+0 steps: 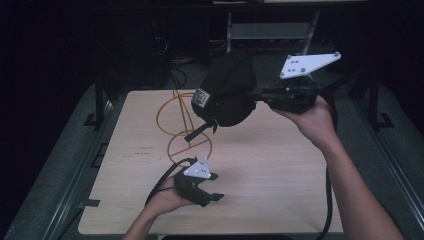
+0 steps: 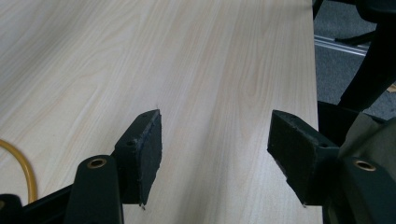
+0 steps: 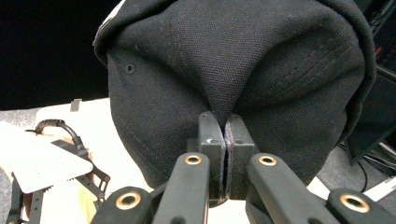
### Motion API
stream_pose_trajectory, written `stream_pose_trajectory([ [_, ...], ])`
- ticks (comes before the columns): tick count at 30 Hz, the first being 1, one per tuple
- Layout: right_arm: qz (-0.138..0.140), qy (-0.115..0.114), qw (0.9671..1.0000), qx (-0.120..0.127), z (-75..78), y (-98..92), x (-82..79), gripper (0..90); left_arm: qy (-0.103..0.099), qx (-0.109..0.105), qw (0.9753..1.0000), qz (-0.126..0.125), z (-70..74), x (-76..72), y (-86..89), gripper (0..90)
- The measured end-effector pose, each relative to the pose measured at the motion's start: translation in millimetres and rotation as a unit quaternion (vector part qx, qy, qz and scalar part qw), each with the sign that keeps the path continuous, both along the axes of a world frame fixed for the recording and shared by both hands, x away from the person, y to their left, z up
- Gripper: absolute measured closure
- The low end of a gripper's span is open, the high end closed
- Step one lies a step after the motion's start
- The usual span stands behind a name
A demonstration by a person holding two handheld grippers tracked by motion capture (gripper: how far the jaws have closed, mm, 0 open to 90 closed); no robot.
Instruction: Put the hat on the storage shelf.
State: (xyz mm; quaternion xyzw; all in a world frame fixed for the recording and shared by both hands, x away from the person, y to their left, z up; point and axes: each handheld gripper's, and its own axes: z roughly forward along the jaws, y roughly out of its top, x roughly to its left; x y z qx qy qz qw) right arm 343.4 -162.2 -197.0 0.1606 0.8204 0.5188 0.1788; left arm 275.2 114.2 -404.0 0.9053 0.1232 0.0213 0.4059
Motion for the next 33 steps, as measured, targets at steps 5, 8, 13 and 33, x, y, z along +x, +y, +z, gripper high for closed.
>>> stream_pose_trajectory([
  [5, 0.008, 0.008, 0.9998, -0.018, 1.4, 18.2, 11.1, 88.2, 0.001, -0.004, 1.0, -0.002, 1.0, -0.2, 0.4, 35.0],
  [8, 0.009, 0.012, 0.9996, -0.022, 1.6, 24.5, 14.5, 88.1, -0.001, -0.002, 1.0, -0.005, 0.0, 0.0, 0.1, 35.0],
  [13, 0.013, 0.026, 0.9988, -0.041, 3.1, 46.7, 29.3, 88.0, -0.001, 0.005, 0.9999, -0.01, -3.0, -0.8, -1.6, 34.5],
  [33, 0.007, 0.037, 0.9985, -0.04, 12.6, 94.5, 55.3, 87.7, 0.003, 0.008, 0.9998, -0.017, -3.8, -0.5, -5.8, 34.5],
])
